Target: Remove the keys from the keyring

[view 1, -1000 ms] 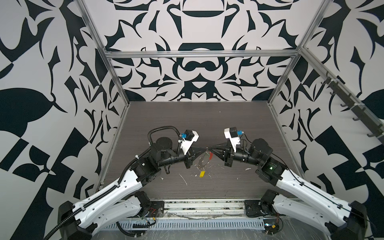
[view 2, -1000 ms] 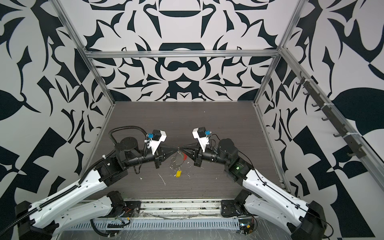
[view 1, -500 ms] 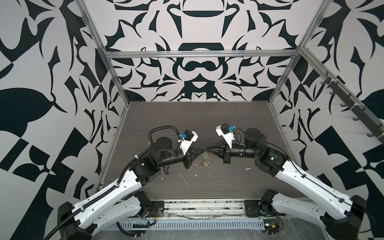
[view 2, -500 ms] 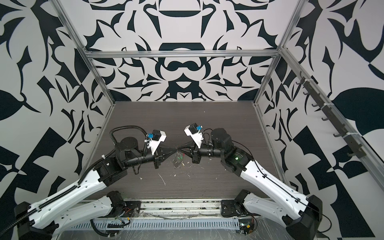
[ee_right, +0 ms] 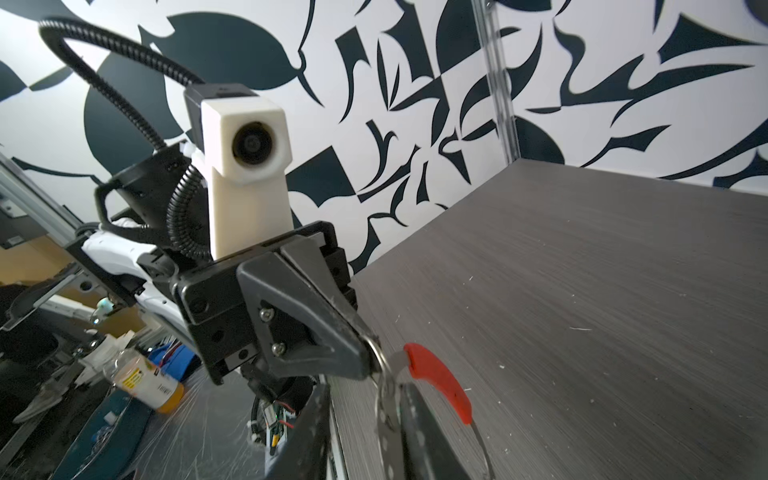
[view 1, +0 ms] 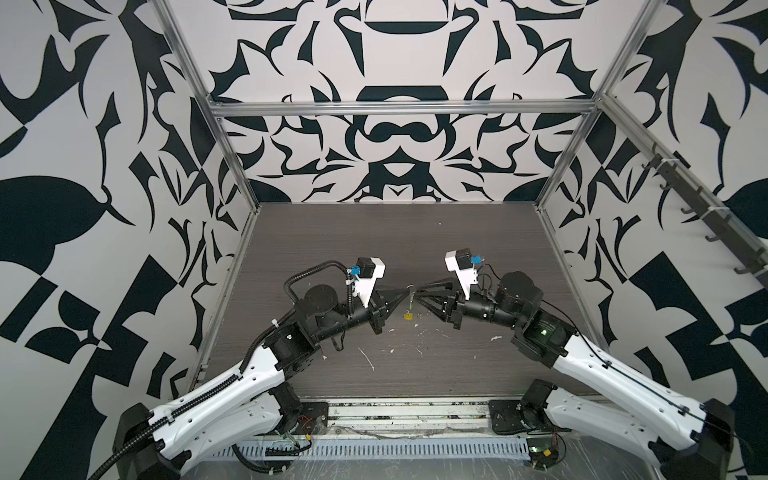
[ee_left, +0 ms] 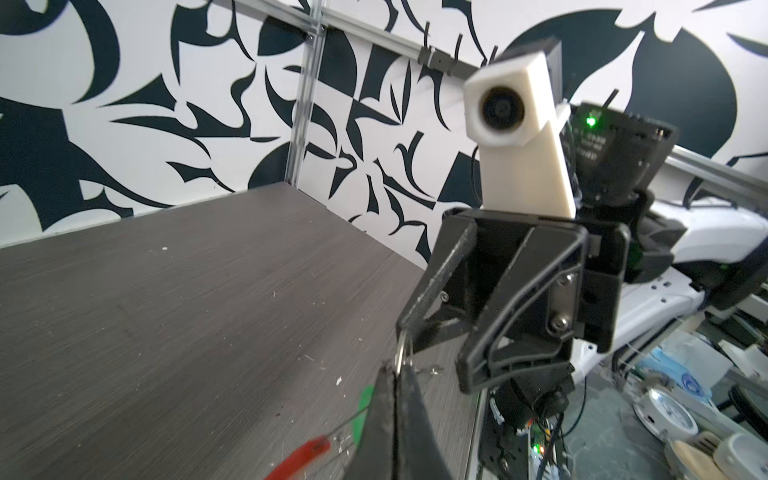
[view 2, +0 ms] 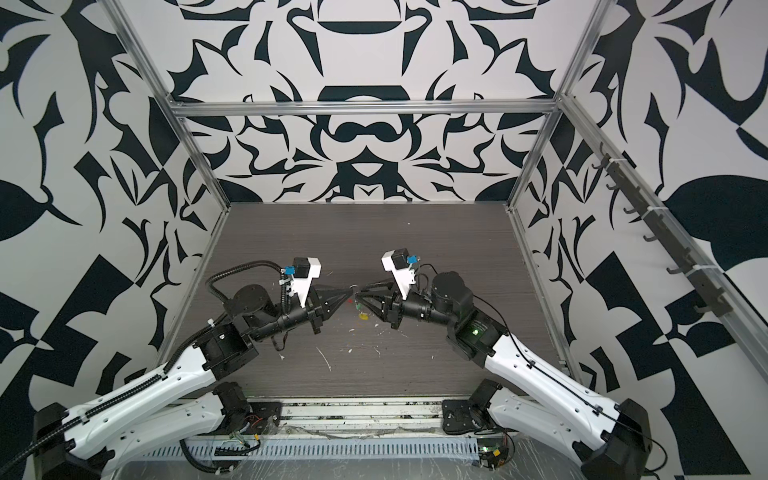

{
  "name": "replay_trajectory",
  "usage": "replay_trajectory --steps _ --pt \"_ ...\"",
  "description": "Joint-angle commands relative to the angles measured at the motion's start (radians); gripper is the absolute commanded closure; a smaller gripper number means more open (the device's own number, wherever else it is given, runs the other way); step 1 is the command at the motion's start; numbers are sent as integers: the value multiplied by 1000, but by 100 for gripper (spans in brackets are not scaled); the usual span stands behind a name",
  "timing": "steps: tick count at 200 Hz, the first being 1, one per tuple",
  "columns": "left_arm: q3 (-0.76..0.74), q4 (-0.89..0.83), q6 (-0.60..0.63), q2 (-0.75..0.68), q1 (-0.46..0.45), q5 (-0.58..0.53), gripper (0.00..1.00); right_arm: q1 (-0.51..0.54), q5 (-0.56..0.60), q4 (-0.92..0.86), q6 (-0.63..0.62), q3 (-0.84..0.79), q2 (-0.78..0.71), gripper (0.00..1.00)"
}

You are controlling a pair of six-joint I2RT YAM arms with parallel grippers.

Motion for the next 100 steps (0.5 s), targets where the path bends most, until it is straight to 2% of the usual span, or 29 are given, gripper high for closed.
replay_trajectory --steps 1,59,100 --pt "-24 157 -62 -31 -3 -27 100 4 68 221 62 -40 -31 68" --pt "-20 174 -72 -23 -3 24 100 4 -1 311 99 -50 0 68" --pt "-16 170 -67 -16 -3 30 100 4 -35 315 112 -27 21 75"
